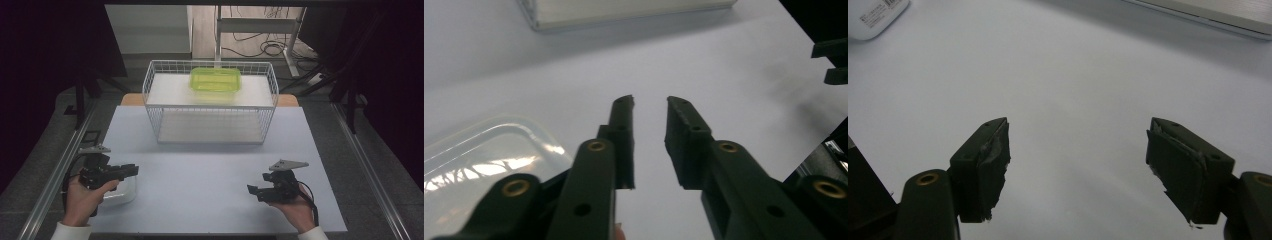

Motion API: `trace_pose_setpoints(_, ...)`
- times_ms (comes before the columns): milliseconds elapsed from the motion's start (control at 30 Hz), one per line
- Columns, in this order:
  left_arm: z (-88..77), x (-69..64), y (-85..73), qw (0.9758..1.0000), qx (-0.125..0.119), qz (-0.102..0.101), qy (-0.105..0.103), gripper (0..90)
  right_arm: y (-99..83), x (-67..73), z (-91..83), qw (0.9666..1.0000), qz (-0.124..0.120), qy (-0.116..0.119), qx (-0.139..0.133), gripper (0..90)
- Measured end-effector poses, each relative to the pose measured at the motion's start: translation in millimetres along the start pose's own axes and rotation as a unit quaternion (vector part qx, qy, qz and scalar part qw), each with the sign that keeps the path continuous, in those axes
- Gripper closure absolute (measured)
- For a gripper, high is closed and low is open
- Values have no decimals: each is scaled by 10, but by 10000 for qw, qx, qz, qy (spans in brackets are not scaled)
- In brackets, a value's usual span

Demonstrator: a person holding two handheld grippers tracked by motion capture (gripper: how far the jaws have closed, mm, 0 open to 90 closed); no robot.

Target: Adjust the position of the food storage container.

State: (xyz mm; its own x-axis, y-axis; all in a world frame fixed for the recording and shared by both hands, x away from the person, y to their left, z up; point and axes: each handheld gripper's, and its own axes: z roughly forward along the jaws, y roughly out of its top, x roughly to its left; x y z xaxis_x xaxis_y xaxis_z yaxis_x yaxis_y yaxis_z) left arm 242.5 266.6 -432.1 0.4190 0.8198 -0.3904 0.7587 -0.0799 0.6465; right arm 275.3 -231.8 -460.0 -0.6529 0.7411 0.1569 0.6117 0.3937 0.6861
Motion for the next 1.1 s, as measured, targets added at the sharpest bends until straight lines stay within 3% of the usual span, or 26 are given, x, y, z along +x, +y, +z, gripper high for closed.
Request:
trace_pose_setpoints(333,-186,230,-124,9987,37,-209,459,886,-8,-9,13,10000,6,-18,49,253)
trace_pose_setpoints(367,-236,296,-155,9976,24,-281,625,888,-9,-9,15,10000,9,-8,60,253)
trace_pose_setpoints(867,-529,735,-388,9891,-44,-865,1188,897,-17,-18,34,9999,63,1,146,253)
trace_pose_setpoints(1100,-514,938,-543,9846,213,-1047,1385,896,-15,-27,33,9999,95,9,140,253)
